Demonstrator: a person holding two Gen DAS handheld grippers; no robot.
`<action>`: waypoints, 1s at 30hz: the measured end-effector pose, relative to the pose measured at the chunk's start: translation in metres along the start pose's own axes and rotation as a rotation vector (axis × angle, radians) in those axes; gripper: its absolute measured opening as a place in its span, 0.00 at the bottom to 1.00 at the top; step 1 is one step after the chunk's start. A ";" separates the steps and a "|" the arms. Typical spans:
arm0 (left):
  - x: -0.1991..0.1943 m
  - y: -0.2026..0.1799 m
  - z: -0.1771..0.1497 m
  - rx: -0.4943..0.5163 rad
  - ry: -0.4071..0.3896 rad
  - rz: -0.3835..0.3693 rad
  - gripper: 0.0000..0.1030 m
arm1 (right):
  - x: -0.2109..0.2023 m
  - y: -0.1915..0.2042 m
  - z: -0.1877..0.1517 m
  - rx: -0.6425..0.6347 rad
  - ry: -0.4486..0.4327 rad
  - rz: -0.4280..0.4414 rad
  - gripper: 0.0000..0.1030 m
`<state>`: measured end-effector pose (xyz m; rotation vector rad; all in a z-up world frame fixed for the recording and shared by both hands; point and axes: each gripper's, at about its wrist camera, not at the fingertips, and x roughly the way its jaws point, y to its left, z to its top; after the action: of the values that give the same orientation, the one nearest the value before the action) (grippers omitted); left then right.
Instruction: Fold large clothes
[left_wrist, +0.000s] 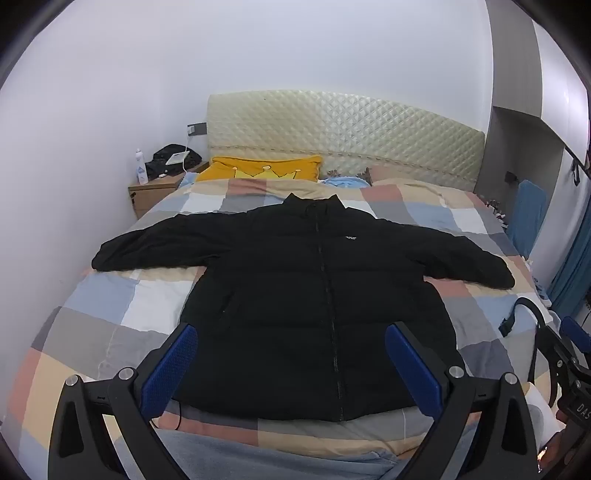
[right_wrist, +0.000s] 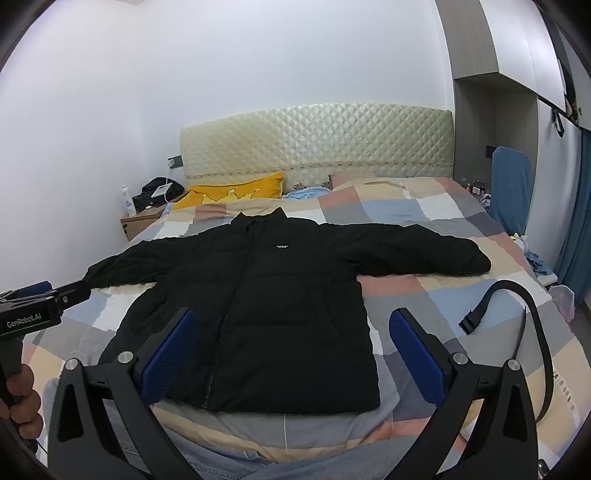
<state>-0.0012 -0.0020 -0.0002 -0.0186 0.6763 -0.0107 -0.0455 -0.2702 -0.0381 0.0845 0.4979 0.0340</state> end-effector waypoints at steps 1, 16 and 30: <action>0.000 -0.001 0.000 0.004 0.000 0.000 1.00 | 0.000 0.000 0.000 0.001 0.000 0.001 1.00; -0.010 -0.022 0.002 0.014 0.022 -0.045 1.00 | 0.004 -0.002 0.000 -0.008 -0.002 -0.003 1.00; 0.004 0.004 0.012 -0.029 0.035 0.005 1.00 | 0.011 -0.002 0.003 -0.009 0.002 -0.009 1.00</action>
<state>0.0099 0.0018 0.0068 -0.0445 0.7112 0.0038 -0.0349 -0.2721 -0.0409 0.0739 0.4996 0.0272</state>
